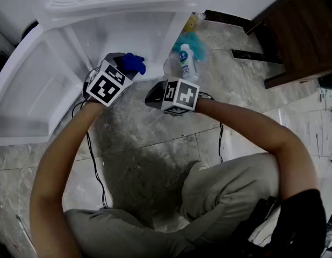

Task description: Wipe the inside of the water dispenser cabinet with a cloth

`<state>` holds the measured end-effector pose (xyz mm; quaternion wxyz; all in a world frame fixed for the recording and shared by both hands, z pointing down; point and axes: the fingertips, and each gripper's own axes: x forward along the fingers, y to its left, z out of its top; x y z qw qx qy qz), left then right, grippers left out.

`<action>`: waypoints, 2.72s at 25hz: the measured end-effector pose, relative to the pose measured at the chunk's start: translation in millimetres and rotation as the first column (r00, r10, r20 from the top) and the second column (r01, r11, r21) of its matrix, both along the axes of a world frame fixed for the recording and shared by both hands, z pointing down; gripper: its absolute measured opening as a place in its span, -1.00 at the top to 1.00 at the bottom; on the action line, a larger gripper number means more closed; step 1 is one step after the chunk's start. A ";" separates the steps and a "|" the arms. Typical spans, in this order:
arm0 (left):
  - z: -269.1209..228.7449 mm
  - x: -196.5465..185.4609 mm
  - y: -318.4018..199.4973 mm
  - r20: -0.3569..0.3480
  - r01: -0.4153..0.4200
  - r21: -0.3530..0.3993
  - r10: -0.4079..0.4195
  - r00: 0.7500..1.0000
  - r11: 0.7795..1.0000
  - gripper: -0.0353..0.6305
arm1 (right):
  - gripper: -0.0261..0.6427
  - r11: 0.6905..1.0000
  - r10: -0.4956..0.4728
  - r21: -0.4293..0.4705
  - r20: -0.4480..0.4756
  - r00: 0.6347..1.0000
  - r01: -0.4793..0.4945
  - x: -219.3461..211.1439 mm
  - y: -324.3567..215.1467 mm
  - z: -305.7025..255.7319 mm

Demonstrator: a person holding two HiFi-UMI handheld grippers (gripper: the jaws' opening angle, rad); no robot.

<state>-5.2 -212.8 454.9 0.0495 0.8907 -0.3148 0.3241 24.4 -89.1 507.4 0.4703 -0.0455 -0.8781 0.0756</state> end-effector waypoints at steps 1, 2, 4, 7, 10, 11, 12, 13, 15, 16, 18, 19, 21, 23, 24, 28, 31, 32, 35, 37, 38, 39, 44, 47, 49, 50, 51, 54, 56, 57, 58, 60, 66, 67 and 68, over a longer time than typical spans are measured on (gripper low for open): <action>4.3 1.4 -9.2 0.027 0.011 0.008 -0.011 1.000 1.000 0.35 | 0.92 1.000 0.006 -0.011 0.013 1.000 -0.006 3.3 0.9 -1.3; 8.4 2.4 -18.5 0.055 0.021 0.016 -0.021 0.998 1.000 0.35 | 0.93 1.000 0.012 -0.021 0.026 1.000 -0.011 6.4 1.8 -2.7; 14.6 3.5 -37.9 0.113 0.034 0.035 -0.038 0.993 0.999 0.35 | 0.92 0.999 0.020 -0.034 0.047 0.999 -0.018 11.9 3.3 -4.5; 18.3 10.1 -67.0 0.222 0.011 0.083 -0.029 0.975 0.996 0.35 | 0.93 0.999 0.018 -0.041 0.055 0.998 -0.016 25.0 7.9 -3.6; 25.5 17.6 -91.2 0.357 -0.056 0.125 0.008 0.934 0.991 0.35 | 0.93 0.998 0.037 -0.062 0.067 0.997 -0.033 39.3 13.5 -6.4; 27.9 18.3 -97.4 0.387 -0.073 0.140 0.013 0.922 0.987 0.35 | 0.93 0.997 0.042 -0.064 0.071 0.997 -0.037 43.8 14.6 -7.7; 29.5 18.6 -103.0 0.407 -0.084 0.158 0.013 0.913 0.984 0.35 | 0.93 0.997 0.043 -0.064 0.073 0.996 -0.038 48.1 15.6 -8.8; 30.4 18.5 -108.2 0.416 -0.088 0.174 0.007 0.909 0.981 0.35 | 0.93 0.997 0.043 -0.064 0.075 0.996 -0.038 52.1 16.3 -10.0; 31.7 17.8 -119.5 0.414 -0.067 0.198 -0.021 0.910 0.978 0.35 | 0.92 0.997 0.049 -0.067 0.079 0.996 -0.044 59.0 16.4 -11.2; 32.1 17.0 -125.9 0.412 -0.050 0.209 -0.041 0.910 0.977 0.35 | 0.93 0.996 0.058 -0.070 0.081 0.995 -0.052 62.4 15.7 -11.3; 31.6 13.4 -142.3 0.416 -0.011 0.246 -0.095 0.904 0.969 0.35 | 0.93 0.995 0.074 -0.072 0.084 0.994 -0.068 69.0 12.8 -11.2; 30.7 9.7 -151.7 0.416 0.018 0.266 -0.132 0.900 0.964 0.35 | 0.93 0.995 0.079 -0.071 0.086 0.993 -0.073 71.1 11.1 -11.5; 28.7 0.7 -165.0 0.396 0.096 0.288 -0.209 0.894 0.953 0.35 | 0.93 0.995 0.082 -0.069 0.094 0.992 -0.075 71.6 9.6 -13.3; 26.0 -3.7 -168.8 0.387 0.142 0.303 -0.258 0.886 0.942 0.35 | 0.93 0.995 0.081 -0.066 0.101 0.992 -0.075 69.8 7.8 -15.3; 24.9 -3.6 -169.3 0.384 0.149 0.316 -0.270 0.883 0.937 0.35 | 0.93 0.995 0.082 -0.063 0.102 0.991 -0.075 69.6 6.4 -15.2; 25.5 5.4 -155.4 0.377 0.060 0.352 -0.200 0.904 0.934 0.35 | 0.93 0.997 0.063 -0.046 0.092 0.994 -0.059 70.0 4.9 -10.3; 25.6 16.6 -134.3 0.434 -0.128 0.416 -0.073 0.898 0.901 0.35 | 0.93 0.999 0.032 -0.039 0.084 0.996 -0.029 67.8 7.0 -9.0; 26.1 18.0 -131.8 0.449 -0.158 0.428 -0.058 0.892 0.890 0.35 | 0.93 0.999 0.027 -0.039 0.083 0.996 -0.024 66.6 6.7 -8.6; 28.1 16.6 -141.2 0.460 -0.128 0.416 -0.087 0.883 0.901 0.35 | 0.93 0.999 0.023 -0.047 0.082 0.996 -0.019 63.7 6.4 -7.5; 28.5 13.4 -154.5 0.466 -0.078 0.408 -0.134 0.875 0.910 0.35 | 0.93 0.998 0.022 -0.053 0.081 0.996 -0.018 64.7 8.2 -7.2; 28.5 11.4 -160.4 0.466 -0.055 0.408 -0.156 0.871 0.911 0.35 | 0.93 0.998 0.023 -0.057 0.082 0.996 -0.019 65.9 10.3 -6.9; 28.6 9.7 -164.4 0.463 -0.035 0.407 -0.173 0.869 0.913 0.35 | 0.93 0.998 0.023 -0.061 0.081 0.996 -0.018 67.6 13.1 -6.6; 25.5 9.4 -160.8 0.453 -0.016 0.443 -0.208 0.867 0.896 0.35 | 0.93 0.999 -0.003 -0.042 0.052 0.999 0.005 80.5 15.9 -2.9; 22.9 15.4 -144.7 0.522 -0.133 0.510 -0.183 0.833 0.850 0.35 | 0.93 0.999 -0.009 -0.034 0.054 0.998 0.011 75.9 10.9 -3.2; 24.1 17.9 -137.0 0.545 -0.187 0.530 -0.163 0.823 0.827 0.35 | 0.93 0.999 -0.014 -0.036 0.069 0.997 0.016 69.5 10.7 -5.7; 25.1 18.2 -136.4 0.536 -0.182 0.529 -0.159 0.829 0.829 0.35 | 0.93 0.999 -0.016 -0.039 0.074 0.997 0.019 67.5 11.4 -6.5; 25.9 18.4 -137.9 0.518 -0.164 0.523 -0.159 0.840 0.837 0.35 | 0.93 0.999 -0.019 -0.041 0.074 0.997 0.022 66.9 12.3 -6.6; 28.0 16.0 -148.9 0.475 -0.093 0.491 -0.177 0.862 0.866 0.35 | 0.93 0.998 -0.030 -0.046 0.062 0.998 0.033 69.3 15.8 -3.4; 29.9 10.9 -158.8 0.460 -0.044 0.464 -0.198 0.865 0.885 0.35 | 0.93 0.998 -0.032 -0.052 0.052 0.998 0.035 71.8 18.3 0.1; 30.5 8.2 -163.3 0.454 -0.018 0.447 -0.210 0.866 0.894 0.35 | 0.93 0.998 -0.032 -0.056 0.048 0.998 0.035 73.3 19.8 1.7; 30.4 6.5 -166.4 0.452 0.003 0.433 -0.220 0.864 0.902 0.35 | 0.93 0.998 -0.032 -0.058 0.043 0.999 0.034 75.2 21.3 2.8; 29.2 6.7 -168.8 0.454 0.027 0.421 -0.237 0.859 0.906 0.35 | 0.93 0.998 -0.031 -0.056 0.034 0.999 0.033 79.6 23.4 4.2; 23.3 4.8 -152.6 0.302 0.110 0.294 -0.201 0.932 0.949 0.35 | 0.93 0.998 -0.050 -0.037 0.037 0.998 0.051 67.1 17.0 1.4; 11.1 6.7 -147.7 0.248 0.111 0.294 -0.188 0.950 0.949 0.35 | 0.93 0.998 -0.046 -0.033 0.049 0.998 0.047 61.5 14.7 -1.3; -6.8 8.3 -143.9 0.175 0.123 0.317 -0.186 0.967 0.940 0.35 | 0.93 0.999 -0.043 -0.030 0.061 0.997 0.045 56.4 13.1 -4.2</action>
